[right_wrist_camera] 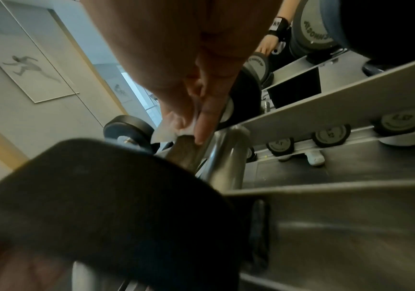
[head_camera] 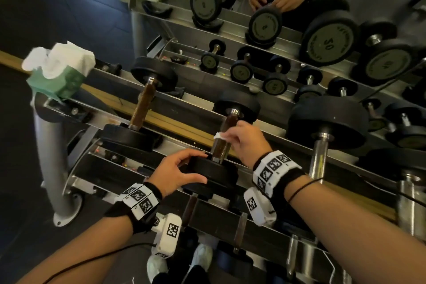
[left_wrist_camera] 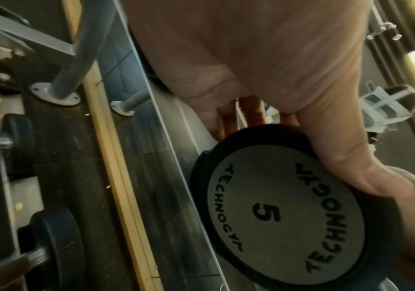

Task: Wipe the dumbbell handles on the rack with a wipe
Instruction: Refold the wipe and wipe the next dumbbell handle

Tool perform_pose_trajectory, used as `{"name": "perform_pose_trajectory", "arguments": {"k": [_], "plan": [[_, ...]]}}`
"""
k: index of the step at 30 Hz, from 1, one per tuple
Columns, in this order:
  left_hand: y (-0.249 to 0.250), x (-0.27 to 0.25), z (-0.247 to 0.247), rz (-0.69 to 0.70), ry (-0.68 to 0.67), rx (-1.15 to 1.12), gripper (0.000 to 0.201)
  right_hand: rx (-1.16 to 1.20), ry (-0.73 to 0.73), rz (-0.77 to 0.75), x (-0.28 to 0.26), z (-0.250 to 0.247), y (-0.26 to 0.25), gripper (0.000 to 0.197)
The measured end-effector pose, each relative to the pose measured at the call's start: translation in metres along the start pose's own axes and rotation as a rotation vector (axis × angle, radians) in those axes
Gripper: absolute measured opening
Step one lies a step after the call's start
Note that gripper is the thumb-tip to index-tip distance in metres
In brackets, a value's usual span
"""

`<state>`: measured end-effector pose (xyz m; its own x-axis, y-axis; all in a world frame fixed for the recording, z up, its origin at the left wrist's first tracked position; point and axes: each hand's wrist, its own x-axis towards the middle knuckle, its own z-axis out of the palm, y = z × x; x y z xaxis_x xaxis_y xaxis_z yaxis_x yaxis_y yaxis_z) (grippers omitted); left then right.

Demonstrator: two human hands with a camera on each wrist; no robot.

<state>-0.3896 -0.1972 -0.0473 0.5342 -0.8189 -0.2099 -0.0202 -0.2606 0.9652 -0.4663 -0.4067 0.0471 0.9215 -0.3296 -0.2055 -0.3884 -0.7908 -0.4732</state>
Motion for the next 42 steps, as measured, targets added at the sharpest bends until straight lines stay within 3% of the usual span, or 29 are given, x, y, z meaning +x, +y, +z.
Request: {"name": "perform_pose_trajectory", "arguments": {"k": [5,8,10,13,17,23,28,31,34,37,39,42], "plan": [[0.013,0.004,-0.003,0.07,-0.02,0.196,0.06,0.128,-0.063,0.028,-0.019,0.009,0.002,0.017],[0.019,0.004,-0.005,0.123,-0.076,0.302,0.059,0.161,-0.272,0.061,-0.01,0.002,0.008,0.018],[0.022,0.003,-0.005,0.16,-0.086,0.356,0.057,0.216,-0.317,0.075,-0.005,-0.002,0.011,0.02],[0.026,0.003,-0.006,0.172,-0.097,0.389,0.056,0.439,-0.103,0.171,0.0,-0.008,0.019,0.027],[0.033,0.009,-0.013,0.174,-0.174,0.537,0.054,0.612,0.103,0.259,-0.004,-0.015,0.032,0.019],[0.044,0.013,0.001,0.26,-0.184,0.73,0.055,0.676,0.229,0.264,-0.016,-0.019,0.043,0.025],[0.041,0.013,0.007,0.125,-0.151,0.491,0.052,0.701,0.213,0.277,-0.013,-0.015,0.043,0.019],[0.034,0.011,0.01,0.064,-0.137,0.276,0.056,0.607,0.235,0.223,-0.005,-0.012,0.037,0.018],[0.018,0.005,0.014,0.074,-0.003,0.119,0.062,0.403,0.277,0.153,0.01,-0.013,0.028,0.019],[0.002,-0.003,0.012,0.103,0.085,0.181,0.06,0.14,0.287,0.083,0.026,-0.013,0.019,0.02],[-0.003,-0.004,0.01,0.088,0.104,0.222,0.064,0.009,0.208,0.077,0.03,-0.012,0.016,0.022],[-0.004,-0.002,0.006,-0.001,0.086,0.203,0.07,-0.014,0.117,0.05,0.019,-0.006,0.015,0.019]]}}
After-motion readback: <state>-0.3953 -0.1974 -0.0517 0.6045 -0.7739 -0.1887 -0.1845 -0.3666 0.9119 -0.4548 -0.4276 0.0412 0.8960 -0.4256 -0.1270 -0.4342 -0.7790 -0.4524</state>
